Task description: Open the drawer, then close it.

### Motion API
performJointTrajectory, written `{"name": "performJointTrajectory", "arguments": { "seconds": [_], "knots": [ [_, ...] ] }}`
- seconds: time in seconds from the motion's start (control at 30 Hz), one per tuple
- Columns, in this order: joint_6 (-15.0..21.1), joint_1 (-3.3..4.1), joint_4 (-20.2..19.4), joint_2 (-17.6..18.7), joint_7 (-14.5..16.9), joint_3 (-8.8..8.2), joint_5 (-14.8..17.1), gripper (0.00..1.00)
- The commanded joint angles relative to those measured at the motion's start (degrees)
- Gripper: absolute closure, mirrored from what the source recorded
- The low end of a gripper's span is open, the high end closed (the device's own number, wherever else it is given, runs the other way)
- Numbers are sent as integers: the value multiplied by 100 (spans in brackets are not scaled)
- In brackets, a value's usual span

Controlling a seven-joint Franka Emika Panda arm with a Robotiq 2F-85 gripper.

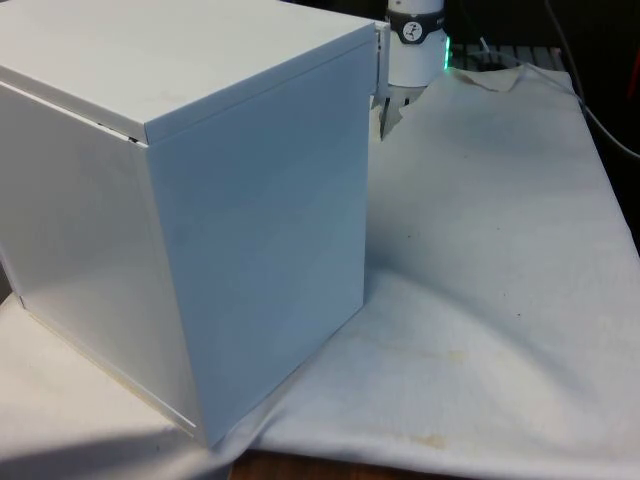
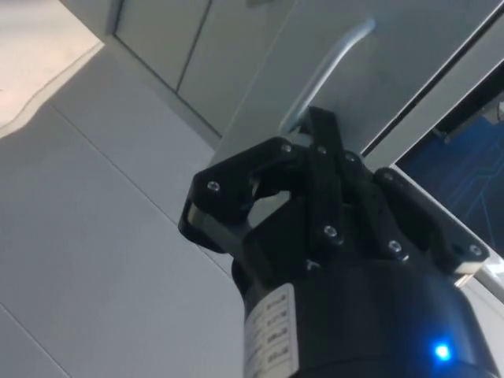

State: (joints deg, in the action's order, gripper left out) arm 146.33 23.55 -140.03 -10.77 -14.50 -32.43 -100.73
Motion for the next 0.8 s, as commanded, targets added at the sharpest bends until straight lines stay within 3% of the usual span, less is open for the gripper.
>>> {"name": "performJointTrajectory", "arguments": {
  "seconds": [0.0,0.1,0.13,0.17,0.4,0.43,0.5,0.77],
  "knots": [
    [97,-6,132,80,-120,-29,-149,100],
    [109,-6,252,201,-166,-57,-143,100],
    [6,0,160,160,-74,-29,-6,100],
    [115,-6,286,235,-183,-63,-143,100],
    [138,-11,602,544,-321,-120,-120,100],
    [23,0,521,504,-241,-97,-6,100],
    [149,-11,722,665,-384,-138,-109,100],
    [97,0,814,785,-470,-126,-57,100]
  ]
}}
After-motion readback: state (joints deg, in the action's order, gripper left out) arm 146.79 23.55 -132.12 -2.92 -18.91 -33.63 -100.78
